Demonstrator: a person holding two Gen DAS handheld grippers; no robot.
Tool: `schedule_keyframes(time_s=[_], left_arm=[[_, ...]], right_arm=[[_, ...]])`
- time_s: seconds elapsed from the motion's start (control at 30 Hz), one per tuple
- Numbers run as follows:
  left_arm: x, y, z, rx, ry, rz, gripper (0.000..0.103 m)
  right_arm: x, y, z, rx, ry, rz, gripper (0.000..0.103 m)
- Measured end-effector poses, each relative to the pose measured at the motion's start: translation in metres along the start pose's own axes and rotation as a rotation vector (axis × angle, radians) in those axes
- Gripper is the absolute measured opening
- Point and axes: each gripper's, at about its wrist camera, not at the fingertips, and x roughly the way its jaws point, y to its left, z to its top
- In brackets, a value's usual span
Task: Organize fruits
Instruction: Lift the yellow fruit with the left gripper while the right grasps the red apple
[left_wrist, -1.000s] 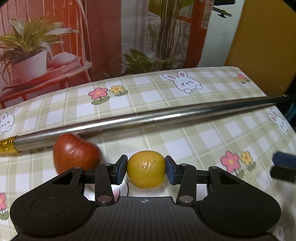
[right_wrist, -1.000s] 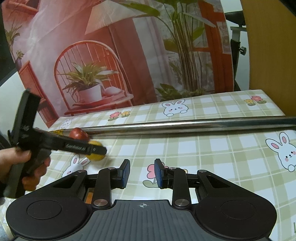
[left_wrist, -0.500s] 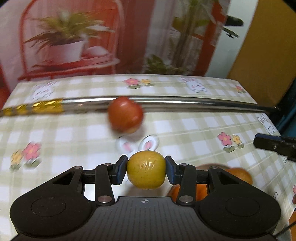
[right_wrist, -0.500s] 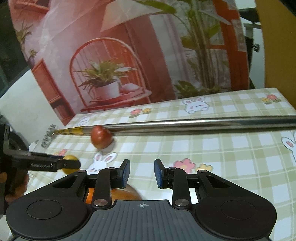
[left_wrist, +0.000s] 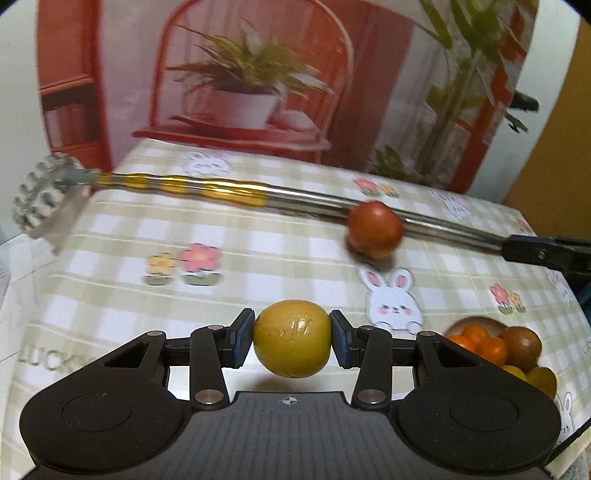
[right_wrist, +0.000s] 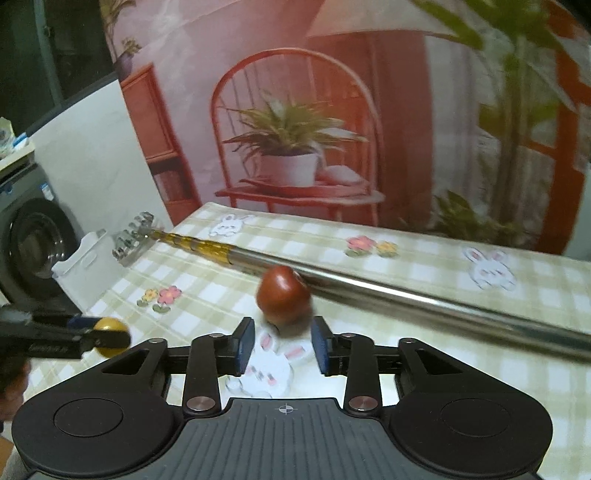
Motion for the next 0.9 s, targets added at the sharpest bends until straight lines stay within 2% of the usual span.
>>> schedule_keyframes(time_s=[0.07, 0.13, 0.23, 0.3, 0.4, 0.57, 0.67, 0.9], left_arm=[[-0.004, 0.010, 0.000, -0.010, -0.018, 0.017, 0.046], [-0.006, 0.019, 0.000, -0.020, -0.026, 0.031, 0.046], [-0.009, 0.030, -0.001, -0.034, -0.036, 0.033, 0.046], [-0.013, 0.036, -0.002, -0.039, -0.044, 0.032, 0.046], [-0.013, 0.041, -0.003, -0.043, -0.053, 0.034, 0.046], [-0.012, 0.045, -0.002, -0.050, -0.063, 0.037, 0.046], [-0.010, 0.046, -0.002, -0.056, -0.065, 0.035, 0.046], [-0.008, 0.045, -0.003, -0.059, -0.060, 0.025, 0.046]], right_arm=[[0.018, 0.003, 0.010, 0.022, 0.008, 0.018, 0.035], [0.039, 0.004, 0.019, 0.063, 0.025, 0.043, 0.046], [0.071, 0.001, 0.027, 0.149, 0.061, 0.052, 0.049], [0.092, -0.002, 0.032, 0.220, 0.089, 0.040, 0.050], [0.113, -0.007, 0.035, 0.309, 0.104, -0.011, 0.063], [0.138, -0.015, 0.035, 0.424, 0.155, -0.106, 0.067], [0.152, -0.020, 0.032, 0.476, 0.196, -0.118, 0.067], [0.169, -0.028, 0.026, 0.577, 0.224, -0.130, 0.065]])
